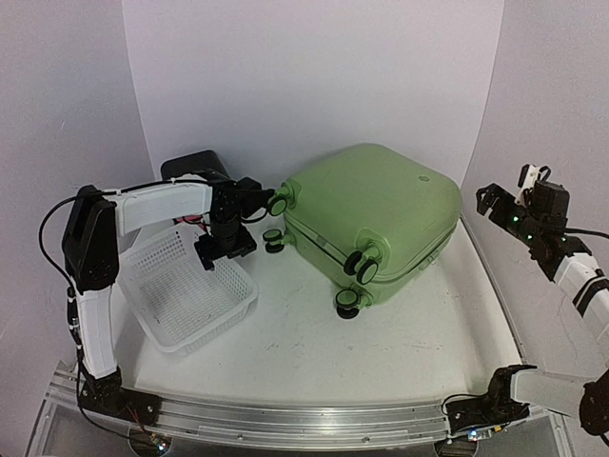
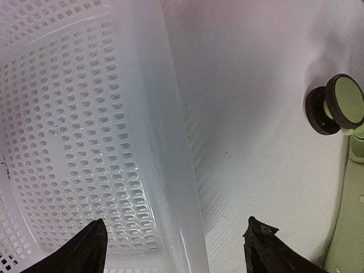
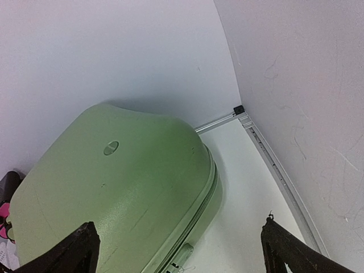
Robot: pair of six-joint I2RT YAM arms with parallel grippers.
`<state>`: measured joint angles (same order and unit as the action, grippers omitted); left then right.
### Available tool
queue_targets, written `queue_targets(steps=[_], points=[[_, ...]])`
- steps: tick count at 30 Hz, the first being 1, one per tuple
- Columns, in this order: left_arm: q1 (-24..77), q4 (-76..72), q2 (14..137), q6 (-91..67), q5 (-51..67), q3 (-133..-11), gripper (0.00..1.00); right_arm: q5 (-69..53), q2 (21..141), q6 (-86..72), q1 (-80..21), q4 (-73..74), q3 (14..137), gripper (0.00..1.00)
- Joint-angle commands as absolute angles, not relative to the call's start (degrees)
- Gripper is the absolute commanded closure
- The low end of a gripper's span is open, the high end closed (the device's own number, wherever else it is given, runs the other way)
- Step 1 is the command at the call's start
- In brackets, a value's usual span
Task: Open, take out, and arrange the luggage
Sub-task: Move the bin to the corner of the board.
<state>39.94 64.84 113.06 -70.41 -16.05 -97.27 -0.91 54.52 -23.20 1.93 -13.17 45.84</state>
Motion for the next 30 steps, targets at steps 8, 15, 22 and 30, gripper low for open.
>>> queue_targets(steps=[8, 15, 22, 30], points=[[40.1, 63.5, 108.2, -66.7, -15.9, -89.4, 0.24, -2.0, 54.3, -23.1, 1.8, -14.1, 48.1, 0.02], [40.1, 60.6, 97.5, -49.5, -14.8, -75.8, 0.23, -2.3, 55.2, -23.4, 1.8, -14.2, 47.0, 0.02], [40.0, 56.7, 82.2, -40.6, -13.1, -64.7, 0.15, -5.0, 58.5, -24.9, 1.9, -14.5, 46.9, 0.02], [39.6, 56.1, 76.2, -31.0, -9.4, -68.8, 0.01, -19.7, 61.8, -26.4, 1.9, -16.2, 47.7, 0.02]])
